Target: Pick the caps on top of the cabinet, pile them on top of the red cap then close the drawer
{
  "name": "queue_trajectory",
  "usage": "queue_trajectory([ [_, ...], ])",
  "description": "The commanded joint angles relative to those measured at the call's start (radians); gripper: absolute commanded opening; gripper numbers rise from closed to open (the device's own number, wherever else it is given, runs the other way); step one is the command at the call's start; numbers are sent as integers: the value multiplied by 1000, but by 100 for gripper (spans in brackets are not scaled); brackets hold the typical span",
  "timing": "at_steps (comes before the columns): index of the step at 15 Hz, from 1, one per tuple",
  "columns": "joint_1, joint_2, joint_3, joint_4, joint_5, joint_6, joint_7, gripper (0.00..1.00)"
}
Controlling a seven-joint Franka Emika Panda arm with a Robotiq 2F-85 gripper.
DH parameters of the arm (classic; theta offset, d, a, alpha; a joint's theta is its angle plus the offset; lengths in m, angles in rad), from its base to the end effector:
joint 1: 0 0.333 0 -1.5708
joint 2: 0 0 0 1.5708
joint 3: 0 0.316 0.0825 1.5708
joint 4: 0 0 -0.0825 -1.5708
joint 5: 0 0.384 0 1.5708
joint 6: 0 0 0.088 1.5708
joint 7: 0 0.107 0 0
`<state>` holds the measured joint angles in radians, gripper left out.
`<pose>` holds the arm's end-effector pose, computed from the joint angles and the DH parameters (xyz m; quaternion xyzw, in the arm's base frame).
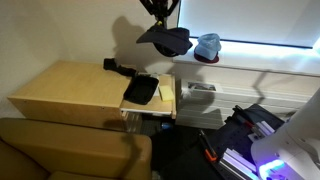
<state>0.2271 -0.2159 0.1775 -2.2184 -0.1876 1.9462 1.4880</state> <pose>0.4440 0.1797 0.4617 0.8689 -0.4828 0.0672 0.0861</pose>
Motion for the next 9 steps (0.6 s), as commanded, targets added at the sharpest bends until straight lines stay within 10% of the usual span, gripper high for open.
queue_trajectory([
  [1, -26, -167, 61, -236, 80, 73, 208, 2],
  [6, 53, -249, 229, -399, 309, 146, 611, 2],
  [9, 59, -216, 235, -362, 280, 112, 601, 6],
])
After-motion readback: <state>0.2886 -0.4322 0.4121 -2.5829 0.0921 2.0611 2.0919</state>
